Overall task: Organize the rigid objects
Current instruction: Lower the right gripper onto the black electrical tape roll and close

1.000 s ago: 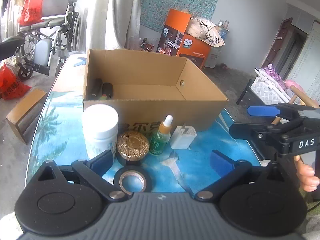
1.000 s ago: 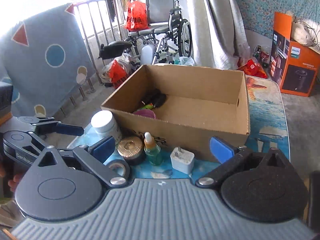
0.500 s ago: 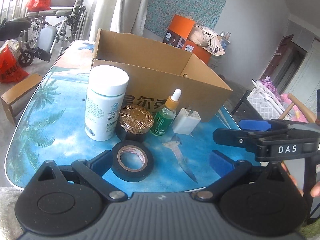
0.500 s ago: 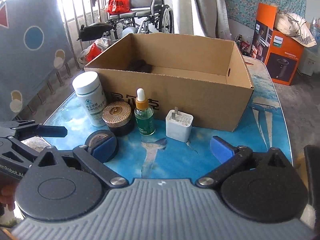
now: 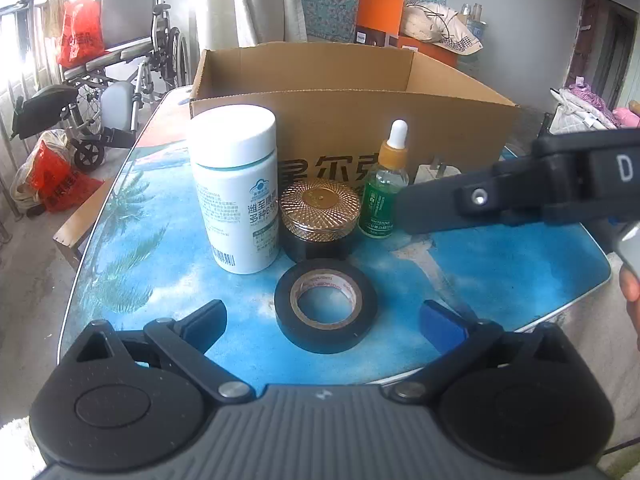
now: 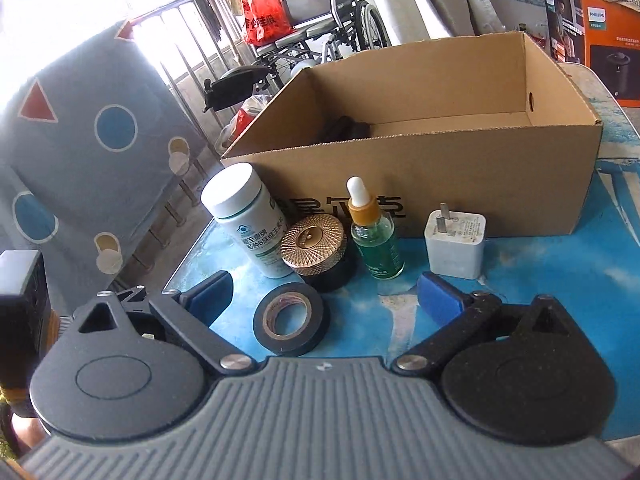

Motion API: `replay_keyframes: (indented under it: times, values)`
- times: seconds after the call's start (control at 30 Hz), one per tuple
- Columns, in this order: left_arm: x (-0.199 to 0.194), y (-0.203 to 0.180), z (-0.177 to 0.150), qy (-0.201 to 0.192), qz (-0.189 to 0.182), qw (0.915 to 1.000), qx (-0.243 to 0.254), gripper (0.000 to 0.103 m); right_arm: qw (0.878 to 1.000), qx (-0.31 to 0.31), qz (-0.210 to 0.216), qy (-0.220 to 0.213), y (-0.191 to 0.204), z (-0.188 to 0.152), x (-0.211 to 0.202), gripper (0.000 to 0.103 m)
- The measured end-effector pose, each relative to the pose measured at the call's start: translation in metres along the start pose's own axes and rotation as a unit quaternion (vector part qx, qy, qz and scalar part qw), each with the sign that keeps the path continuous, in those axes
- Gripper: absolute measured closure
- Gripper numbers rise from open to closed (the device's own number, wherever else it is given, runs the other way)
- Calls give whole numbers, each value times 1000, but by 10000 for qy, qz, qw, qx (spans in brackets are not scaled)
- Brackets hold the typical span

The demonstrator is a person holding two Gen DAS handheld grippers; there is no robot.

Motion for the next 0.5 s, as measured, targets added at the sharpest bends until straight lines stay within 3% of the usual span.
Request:
replay_keyframes:
  times: [0.13,0.2,0.37,0.5]
  values:
    - [7,1,-1,54,145,9997,180,11,9993,-125,85,345,12,-5,28,35]
    - [10,1,-2,86,146,9996,216,18,9985,-187,85,507,15,-8,40,55]
    - [15,-2,-5,159,26,9998,116,34,9968,-309,0,744,17,-14,61,76]
    - [18,-5,-5,163,-35,9998,77,38,9960,-207,-23,870,10,-18,68,83]
Point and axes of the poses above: each gripper's, at about its wrist camera, not at the fingertips, and x roughly the way its jaws point, y to its left, z to its top, the point moved 8 cm from there along x, roughly the way its jaws point, and after that the axes turned 4 degrees about x, right-handed, at the moved point
